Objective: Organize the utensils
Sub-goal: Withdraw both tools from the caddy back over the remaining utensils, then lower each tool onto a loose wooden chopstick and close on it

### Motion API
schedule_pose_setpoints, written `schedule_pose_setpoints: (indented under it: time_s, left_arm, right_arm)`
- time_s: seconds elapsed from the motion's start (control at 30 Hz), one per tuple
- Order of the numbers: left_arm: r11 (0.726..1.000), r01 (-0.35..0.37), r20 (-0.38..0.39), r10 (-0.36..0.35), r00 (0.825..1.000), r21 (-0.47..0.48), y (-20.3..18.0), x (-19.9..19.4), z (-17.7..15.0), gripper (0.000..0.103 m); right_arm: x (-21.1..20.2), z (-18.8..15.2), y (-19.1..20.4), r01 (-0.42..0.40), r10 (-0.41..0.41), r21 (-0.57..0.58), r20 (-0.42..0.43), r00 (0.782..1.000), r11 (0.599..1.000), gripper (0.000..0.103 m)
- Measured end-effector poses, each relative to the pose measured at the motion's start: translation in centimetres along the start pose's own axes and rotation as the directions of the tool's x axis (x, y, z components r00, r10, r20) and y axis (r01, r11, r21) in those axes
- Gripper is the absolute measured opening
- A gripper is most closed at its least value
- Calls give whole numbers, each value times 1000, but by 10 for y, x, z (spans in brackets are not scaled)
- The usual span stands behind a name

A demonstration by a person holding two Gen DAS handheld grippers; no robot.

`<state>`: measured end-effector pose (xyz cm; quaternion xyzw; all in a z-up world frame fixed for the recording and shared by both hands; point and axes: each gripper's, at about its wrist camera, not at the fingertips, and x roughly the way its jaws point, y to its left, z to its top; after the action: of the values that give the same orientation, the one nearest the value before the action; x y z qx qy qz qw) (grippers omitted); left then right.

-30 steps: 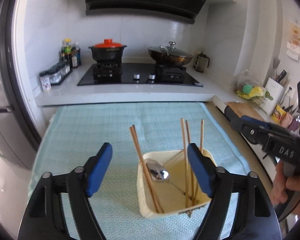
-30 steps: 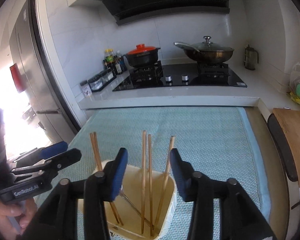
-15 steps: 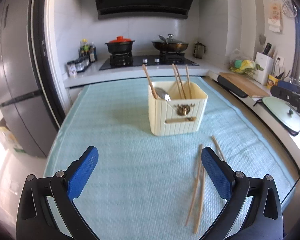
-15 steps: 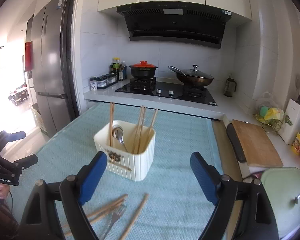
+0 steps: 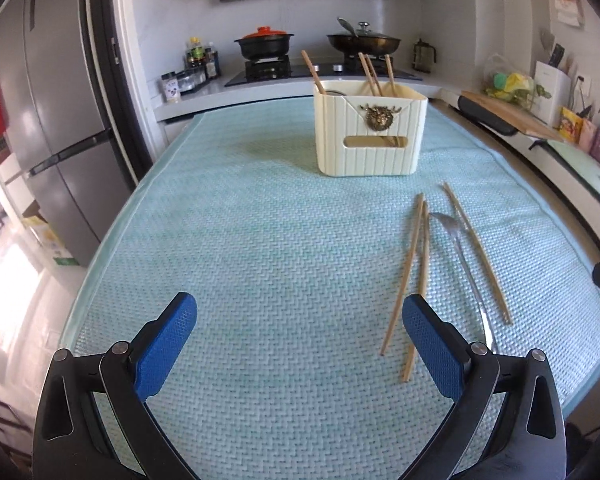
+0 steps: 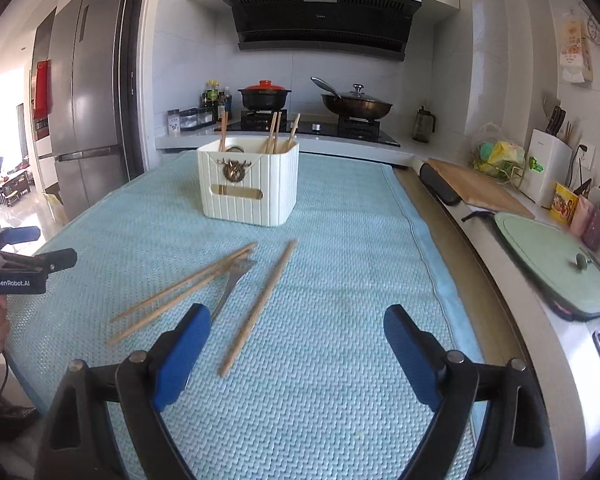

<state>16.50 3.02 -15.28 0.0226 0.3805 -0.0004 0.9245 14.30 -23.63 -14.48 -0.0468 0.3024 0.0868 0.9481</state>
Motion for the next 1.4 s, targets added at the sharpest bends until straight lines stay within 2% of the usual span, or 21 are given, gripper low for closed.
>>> schedule_pose_setpoints:
  time_s: [0.03,0.1,0.13,0.23,0.3,0.37,0.63,1.1,1.27,1.4]
  left_arm:
    - [1000,15,-4,-14,1000,6,-2,0,-1,102]
    - [999,27,-12,-26,1000,21,-6,2,-4,102]
    - [999,26,-16,-26,1000,26,-7,3,-5,102]
    - [998,55,-31,-55,998,3,-7,4,-6,102]
    - [996,77,-8,-78,997,-33,-4,1,-6,102]
    - [996,68,-5,-69,998,-56,-1,1,-6,102]
    - [998,34,-32,-36,999,-50,3,11,-5,102]
    - [998,44,-67,-46,997,-35,4,22,-8,102]
    - [993,89,-125,-98,987,-75,11,33,-14,102]
    - [977,140,-153,-165,974,-160,25,43,-21,102]
  right_arm:
    - [0,-3,0,6,-6,3,-7,1000,1000,91]
    - [0,-5,0,24,-24,2,-10,1000,1000,102]
    - [-1,-5,0,22,-22,3,-8,1000,1000,103]
    - [2,-3,2,7,-7,11,-11,1000,1000,103]
    - [3,-3,5,6,-6,5,-6,1000,1000,103]
    - [5,-1,8,-1,1,3,-1,1000,1000,103]
    - [10,-1,16,-31,31,-10,-12,999,999,103]
    - [18,-5,25,-77,77,-4,-52,996,997,103]
    - [21,-5,29,-82,81,-13,-62,995,997,103]
    - [22,-4,30,-96,95,-13,-64,993,995,103]
